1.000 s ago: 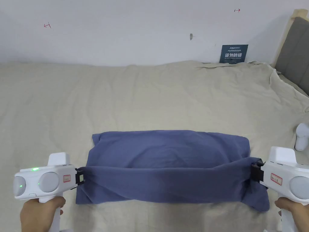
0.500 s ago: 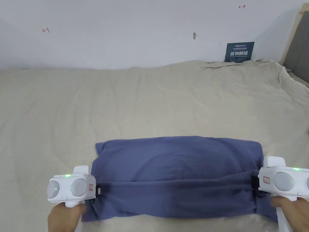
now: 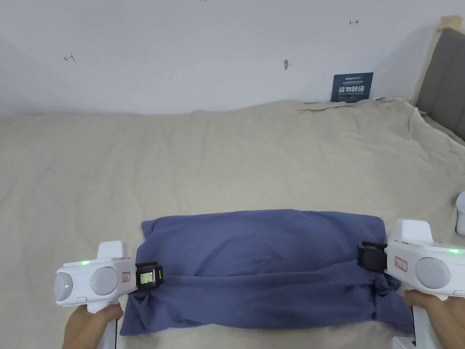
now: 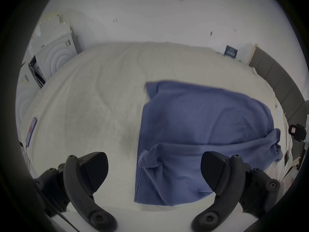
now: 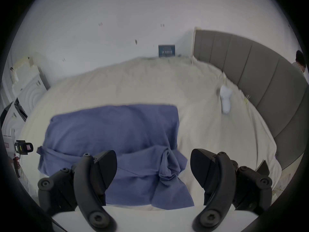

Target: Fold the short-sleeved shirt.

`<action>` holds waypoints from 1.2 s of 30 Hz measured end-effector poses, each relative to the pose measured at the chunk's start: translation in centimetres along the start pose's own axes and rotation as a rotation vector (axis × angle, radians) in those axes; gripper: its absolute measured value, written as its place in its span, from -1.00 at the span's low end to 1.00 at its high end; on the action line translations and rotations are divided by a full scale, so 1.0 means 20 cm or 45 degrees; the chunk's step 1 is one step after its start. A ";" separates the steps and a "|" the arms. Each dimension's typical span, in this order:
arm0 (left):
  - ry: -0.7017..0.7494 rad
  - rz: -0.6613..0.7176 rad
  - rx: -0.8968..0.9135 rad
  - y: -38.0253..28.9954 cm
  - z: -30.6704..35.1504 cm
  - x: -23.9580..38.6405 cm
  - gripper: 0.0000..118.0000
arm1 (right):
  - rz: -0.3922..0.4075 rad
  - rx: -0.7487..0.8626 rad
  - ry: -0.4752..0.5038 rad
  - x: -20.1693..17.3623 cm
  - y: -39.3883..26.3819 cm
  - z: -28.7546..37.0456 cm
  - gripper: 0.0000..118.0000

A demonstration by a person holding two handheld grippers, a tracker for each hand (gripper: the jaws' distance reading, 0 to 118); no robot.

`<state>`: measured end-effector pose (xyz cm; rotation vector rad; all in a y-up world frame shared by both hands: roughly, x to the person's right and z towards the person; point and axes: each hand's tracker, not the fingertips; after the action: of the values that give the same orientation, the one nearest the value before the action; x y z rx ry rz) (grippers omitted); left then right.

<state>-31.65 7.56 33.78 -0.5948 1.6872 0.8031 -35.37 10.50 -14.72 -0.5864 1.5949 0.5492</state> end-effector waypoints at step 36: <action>-0.058 -0.069 0.398 -0.28 0.52 0.01 -1.00 | 0.126 0.616 -0.043 -0.11 -0.15 0.77 -0.99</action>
<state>-21.13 12.00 30.81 -0.4003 1.7037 0.4966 -21.67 18.32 -14.04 -0.1349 1.6548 0.2272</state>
